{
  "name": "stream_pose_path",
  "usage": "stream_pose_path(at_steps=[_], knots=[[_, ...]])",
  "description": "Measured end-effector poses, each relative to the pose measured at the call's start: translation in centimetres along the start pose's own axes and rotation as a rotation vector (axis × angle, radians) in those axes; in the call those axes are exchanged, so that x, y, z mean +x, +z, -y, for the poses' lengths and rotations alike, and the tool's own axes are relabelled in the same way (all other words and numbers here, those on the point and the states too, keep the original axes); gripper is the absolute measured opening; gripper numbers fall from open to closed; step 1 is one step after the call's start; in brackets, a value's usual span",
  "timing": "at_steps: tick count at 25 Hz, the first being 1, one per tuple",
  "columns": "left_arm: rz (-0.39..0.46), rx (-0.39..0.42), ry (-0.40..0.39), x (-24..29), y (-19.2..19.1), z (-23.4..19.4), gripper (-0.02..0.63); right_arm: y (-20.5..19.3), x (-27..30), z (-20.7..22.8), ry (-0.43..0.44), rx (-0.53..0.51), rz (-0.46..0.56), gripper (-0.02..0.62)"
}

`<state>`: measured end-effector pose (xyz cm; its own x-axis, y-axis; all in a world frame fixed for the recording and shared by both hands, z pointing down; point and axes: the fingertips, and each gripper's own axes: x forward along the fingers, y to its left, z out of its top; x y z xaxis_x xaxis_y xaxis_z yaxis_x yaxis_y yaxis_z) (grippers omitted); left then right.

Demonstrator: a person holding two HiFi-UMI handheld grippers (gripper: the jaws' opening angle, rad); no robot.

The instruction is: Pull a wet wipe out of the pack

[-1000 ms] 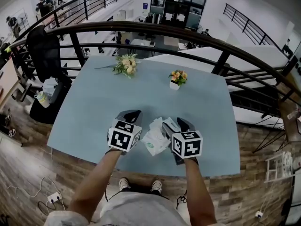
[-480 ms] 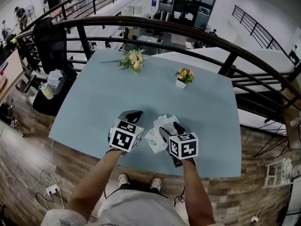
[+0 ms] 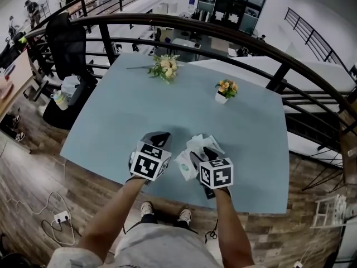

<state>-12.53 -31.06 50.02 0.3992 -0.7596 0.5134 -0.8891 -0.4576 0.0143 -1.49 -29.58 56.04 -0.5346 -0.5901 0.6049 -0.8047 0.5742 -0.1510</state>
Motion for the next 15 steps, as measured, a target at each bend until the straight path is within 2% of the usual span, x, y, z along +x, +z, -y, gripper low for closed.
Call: stream_pose_path(at_steps=[7, 15], knots=[[-0.006, -0.015, 0.019, -0.4, -0.5, -0.5, -0.005, -0.8, 0.5, -0.1, 0.007, 0.003, -0.028, 0.197], [-0.009, -0.016, 0.02, -0.3, -0.7, -0.2, -0.005, -1.3, 0.7, 0.1, -0.003, 0.004, -0.036, 0.092]])
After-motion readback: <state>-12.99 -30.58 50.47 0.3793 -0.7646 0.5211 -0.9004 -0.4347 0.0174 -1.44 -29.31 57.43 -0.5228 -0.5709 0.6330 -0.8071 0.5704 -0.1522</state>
